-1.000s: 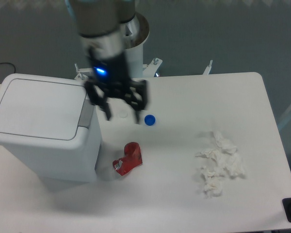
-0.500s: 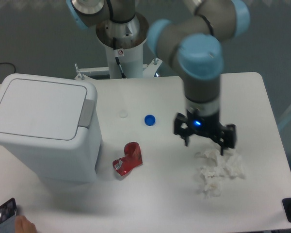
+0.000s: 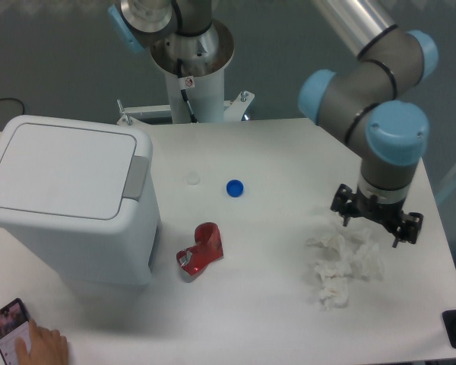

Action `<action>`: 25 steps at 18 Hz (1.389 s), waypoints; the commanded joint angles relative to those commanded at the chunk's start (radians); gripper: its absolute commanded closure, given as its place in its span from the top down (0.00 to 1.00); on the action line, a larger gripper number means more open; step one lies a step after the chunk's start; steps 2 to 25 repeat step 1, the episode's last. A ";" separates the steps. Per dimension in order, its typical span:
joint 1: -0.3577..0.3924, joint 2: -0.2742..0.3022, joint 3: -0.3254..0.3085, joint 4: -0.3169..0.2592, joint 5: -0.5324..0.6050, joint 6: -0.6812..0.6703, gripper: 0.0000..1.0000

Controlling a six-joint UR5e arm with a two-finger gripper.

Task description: Close the trash can

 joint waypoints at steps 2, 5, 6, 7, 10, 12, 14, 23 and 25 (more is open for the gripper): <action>0.000 0.000 0.000 -0.003 0.000 0.003 1.00; 0.000 0.000 0.000 -0.003 0.000 0.003 1.00; 0.000 0.000 0.000 -0.003 0.000 0.003 1.00; 0.000 0.000 0.000 -0.003 0.000 0.003 1.00; 0.000 0.000 0.000 -0.003 0.000 0.003 1.00; 0.000 0.000 0.000 -0.003 0.000 0.003 1.00; 0.000 0.000 0.000 -0.003 0.000 0.003 1.00; 0.000 0.000 0.000 -0.003 0.000 0.003 1.00; 0.000 0.000 0.000 -0.003 0.000 0.003 1.00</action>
